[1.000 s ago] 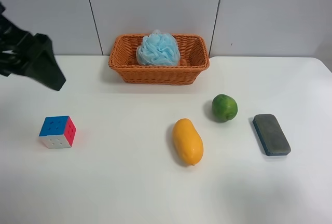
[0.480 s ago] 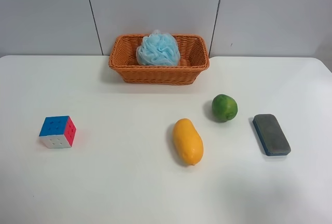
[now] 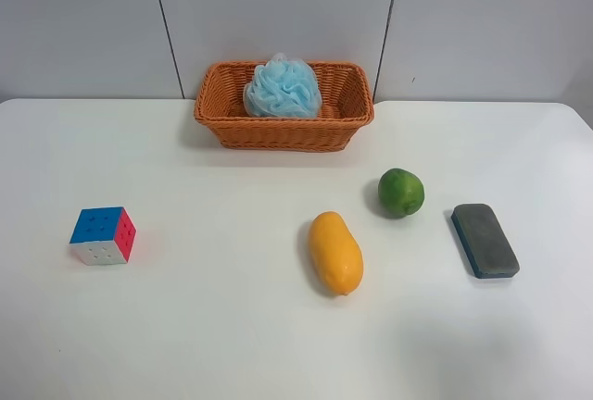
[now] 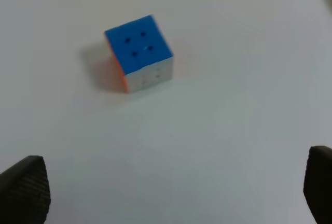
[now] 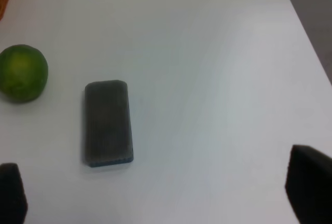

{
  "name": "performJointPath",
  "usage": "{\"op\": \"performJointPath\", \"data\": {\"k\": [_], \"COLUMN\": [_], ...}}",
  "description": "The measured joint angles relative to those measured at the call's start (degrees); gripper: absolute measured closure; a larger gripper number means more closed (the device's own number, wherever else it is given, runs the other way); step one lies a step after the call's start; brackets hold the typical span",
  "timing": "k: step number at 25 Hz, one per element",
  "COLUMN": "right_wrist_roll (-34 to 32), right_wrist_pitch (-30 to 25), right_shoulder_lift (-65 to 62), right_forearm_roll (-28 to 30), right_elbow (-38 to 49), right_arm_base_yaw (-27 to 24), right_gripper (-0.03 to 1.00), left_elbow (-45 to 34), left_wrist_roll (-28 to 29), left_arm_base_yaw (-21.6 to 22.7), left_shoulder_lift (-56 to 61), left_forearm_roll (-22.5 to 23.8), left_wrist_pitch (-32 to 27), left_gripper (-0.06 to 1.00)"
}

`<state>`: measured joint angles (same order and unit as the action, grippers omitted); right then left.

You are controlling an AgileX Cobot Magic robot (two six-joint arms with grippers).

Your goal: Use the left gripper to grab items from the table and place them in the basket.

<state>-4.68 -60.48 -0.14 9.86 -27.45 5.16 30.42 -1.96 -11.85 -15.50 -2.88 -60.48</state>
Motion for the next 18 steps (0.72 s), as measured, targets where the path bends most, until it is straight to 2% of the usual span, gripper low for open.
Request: {"op": "performJointPath", "data": {"k": [5, 9, 18], "right_wrist_roll": [0.0, 0.0, 0.0], "right_wrist_pitch": [0.0, 0.0, 0.0], "right_shoulder_lift": [0.0, 0.0, 0.0], "right_forearm_roll": [0.0, 0.0, 0.0], "right_elbow": [0.0, 0.0, 0.0], "right_arm_base_yaw": [0.0, 0.0, 0.0], "right_gripper": [-0.02, -0.02, -0.02], "left_elbow": [-0.08, -0.08, -0.14], "left_wrist_roll": [-2.64, -2.93, -3.56], "left_arm_base_yaw": [8.49, 12.81, 14.61], "left_shoulder_lift": [6.28, 11.38, 15.81], "left_forearm_roll": [-1.08, -2.16, -2.57], "left_wrist_pitch": [-1.09, -1.18, -1.4], "left_gripper": [-0.03, -0.03, -0.03]}}
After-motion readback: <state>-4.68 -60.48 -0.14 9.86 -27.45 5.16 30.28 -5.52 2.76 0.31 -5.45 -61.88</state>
